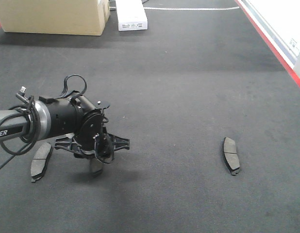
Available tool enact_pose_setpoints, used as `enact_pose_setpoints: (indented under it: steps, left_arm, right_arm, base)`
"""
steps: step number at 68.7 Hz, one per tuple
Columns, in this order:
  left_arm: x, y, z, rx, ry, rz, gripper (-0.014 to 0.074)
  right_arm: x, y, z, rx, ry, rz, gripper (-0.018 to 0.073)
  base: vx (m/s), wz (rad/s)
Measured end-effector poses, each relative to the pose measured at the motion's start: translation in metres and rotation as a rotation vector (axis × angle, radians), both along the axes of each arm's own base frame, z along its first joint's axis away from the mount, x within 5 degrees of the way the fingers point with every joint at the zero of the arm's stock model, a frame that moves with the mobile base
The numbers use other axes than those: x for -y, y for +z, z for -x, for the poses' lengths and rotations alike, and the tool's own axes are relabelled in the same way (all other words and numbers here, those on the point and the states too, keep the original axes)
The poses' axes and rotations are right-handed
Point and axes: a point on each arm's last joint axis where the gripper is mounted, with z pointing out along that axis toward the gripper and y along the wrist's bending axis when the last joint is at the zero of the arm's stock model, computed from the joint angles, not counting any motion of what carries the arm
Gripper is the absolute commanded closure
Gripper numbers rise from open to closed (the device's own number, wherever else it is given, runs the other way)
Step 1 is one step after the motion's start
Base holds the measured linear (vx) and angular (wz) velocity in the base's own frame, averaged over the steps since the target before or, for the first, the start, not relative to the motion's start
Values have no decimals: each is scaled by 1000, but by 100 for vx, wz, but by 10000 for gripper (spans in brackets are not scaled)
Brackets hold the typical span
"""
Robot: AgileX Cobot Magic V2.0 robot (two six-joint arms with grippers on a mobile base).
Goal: Move and align brake pads A on conveyor
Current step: 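Lower the left gripper's brake pad onto the belt beside the pad and release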
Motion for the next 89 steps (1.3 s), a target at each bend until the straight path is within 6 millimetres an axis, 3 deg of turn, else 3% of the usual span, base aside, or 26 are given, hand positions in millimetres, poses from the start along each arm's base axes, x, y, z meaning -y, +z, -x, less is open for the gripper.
enact_pose_setpoints:
  steps: [25,33,42,53,63,68,79,89]
  left_arm:
    - [-11,7,-2,-43,-127,-88,136]
    - [-12,31,0,2,-152,-76,120]
    - [-15,78,14,109,-205,-37,132]
    - [-22,149,50,286,-268,39,136]
    - [-45,195,97,429,-306,99,136]
    - [-61,208,123,491,-311,125,136]
    - [-103,212,186,628,-354,153,136]
    - [-138,203,239,757,-375,184,136]
  right_arm:
    - [0,0,0,0,0,0,566]
    - [0,0,0,0,0,0,566]
    - [0,0,0,0,0,0,566]
    - [0,0,0,0,0,0,566]
    - [0,0,0,0,0,0,566]
    - [0,0,0,0,0,0,566]
    - [0,0,0,0,0,0,566]
    - [0,0,0,0,0,0,566]
  base:
    - [0,0]
    - [0,0]
    - [0,0]
    - [0,0]
    - [0,0]
    - [0,0]
    - [0,0]
    - [0,0]
